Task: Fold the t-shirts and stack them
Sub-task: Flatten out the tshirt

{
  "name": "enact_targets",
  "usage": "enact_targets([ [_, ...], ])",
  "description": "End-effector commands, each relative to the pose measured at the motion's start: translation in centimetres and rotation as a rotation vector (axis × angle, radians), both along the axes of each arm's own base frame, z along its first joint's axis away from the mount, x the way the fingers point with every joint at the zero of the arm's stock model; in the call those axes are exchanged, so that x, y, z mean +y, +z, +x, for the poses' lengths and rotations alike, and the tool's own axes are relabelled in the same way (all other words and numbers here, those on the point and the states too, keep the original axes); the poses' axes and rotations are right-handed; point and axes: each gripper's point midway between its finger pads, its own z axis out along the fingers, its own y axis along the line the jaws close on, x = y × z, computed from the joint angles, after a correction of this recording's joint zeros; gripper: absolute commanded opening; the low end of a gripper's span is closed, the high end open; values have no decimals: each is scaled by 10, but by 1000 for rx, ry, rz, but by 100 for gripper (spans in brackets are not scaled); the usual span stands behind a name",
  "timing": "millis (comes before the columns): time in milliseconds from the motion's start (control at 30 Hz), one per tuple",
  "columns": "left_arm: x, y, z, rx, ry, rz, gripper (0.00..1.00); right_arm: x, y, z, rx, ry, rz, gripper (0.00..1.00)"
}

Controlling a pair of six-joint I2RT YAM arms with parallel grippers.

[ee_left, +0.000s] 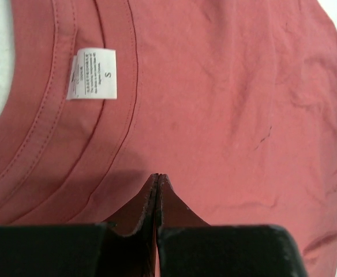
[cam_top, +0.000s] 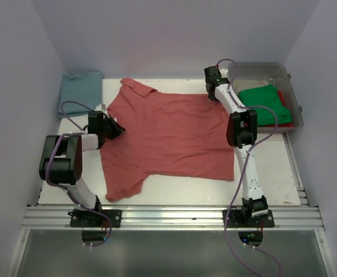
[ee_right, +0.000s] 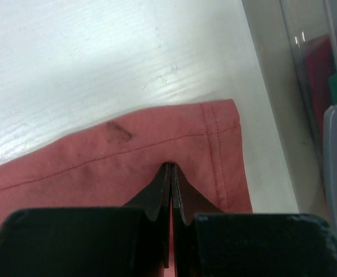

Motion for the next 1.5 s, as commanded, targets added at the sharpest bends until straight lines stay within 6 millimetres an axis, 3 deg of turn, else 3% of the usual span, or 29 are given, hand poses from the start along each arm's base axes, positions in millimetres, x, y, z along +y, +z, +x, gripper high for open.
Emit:
enact_targets([
  [0, 8, 12, -4, -35, 4, 48, 0, -5, 4, 7, -3, 4, 12, 0],
  [100, 7, 14, -6, -31, -2, 45, 0, -14, -8, 10, 10, -4, 73, 0],
  [233, 6, 7, -11, -8, -5, 41, 0, -15, -11, 20, -7, -6, 201, 0],
  [400, 4, 1, -18, 18, -17, 37, 0, -20, -7, 41, -117, -51, 241, 0],
  [433, 4, 1, -18, 17, -18, 36, 0, -19, -17, 42, -112, -57, 245, 0],
  [567, 2, 2, -18, 19, -28, 24, 0, -17, -26, 53, -158, -91, 279, 0],
  [633, 1, -2, -18, 32, -33, 20, 0, -6, -34, 62, -195, -56, 332, 0],
  [667, -1, -2, -18, 36, -38, 12, 0, 2, -25, 69, -241, -46, 390, 0],
  [700, -2, -3, -18, 37, -40, 9, 0, 23, -33, 76, -281, 25, 502, 0],
  [733, -2, -4, -19, 38, -41, 6, 0, 34, -27, 82, -325, 60, 574, 0],
  [767, -2, -4, -19, 39, -40, 5, 0, 47, -17, 87, -378, 75, 668, 0],
  [867, 0, 3, -19, 16, -39, 21, 0, 74, 46, 98, -646, 180, 825, 0],
  [900, 1, 6, -19, 2, -39, 29, 0, 76, 83, 98, -778, 215, 828, 0],
  [933, 1, 16, -17, -35, -39, 33, 0, 82, 100, 97, -827, 244, 832, 0],
  [967, 1, 19, -20, -50, -40, 35, 0, 95, 116, 93, -859, 294, 820, 1],
  [1000, 2, 28, -16, -96, -38, 37, 0, 101, 146, 89, -915, 336, 811, 2],
  [1033, 1, 44, -14, -151, -40, 38, 0, 104, 159, 85, -941, 356, 800, 2],
  [1100, 1, 56, -13, -199, -40, 41, 0, 116, 178, 70, -986, 410, 766, 3],
  [1133, 1, 71, -12, -246, -40, 43, 0, 119, 209, 60, -1036, 437, 761, 4],
  [1167, 1, 75, -15, -262, -40, 45, 0, 122, 218, 53, -1054, 454, 752, 4],
  [1200, -10, 90, -16, -309, -66, 41, 0, 122, 213, 44, -1060, 463, 745, 4],
  [1233, -9, 97, -17, -328, -63, 43, 0, 122, 243, 32, -1110, 483, 733, 4],
  [1267, -11, 102, -19, -341, -64, 46, 0, 127, 249, 23, -1130, 509, 679, 4],
  [1300, -12, 112, -20, -369, -66, 52, 0, 129, 243, 14, -1112, 519, 639, 4],
  [1333, -11, 116, -21, -381, -59, 67, 0, 129, 264, 2, -1142, 538, 599, 3],
  [1433, -20, 121, -26, -378, -78, 69, 0, 137, 259, -20, -1090, 548, 463, 0],
  [1467, -23, 119, -28, -355, -88, 67, 1, 137, 273, -34, -1077, 541, 406, 0],
])
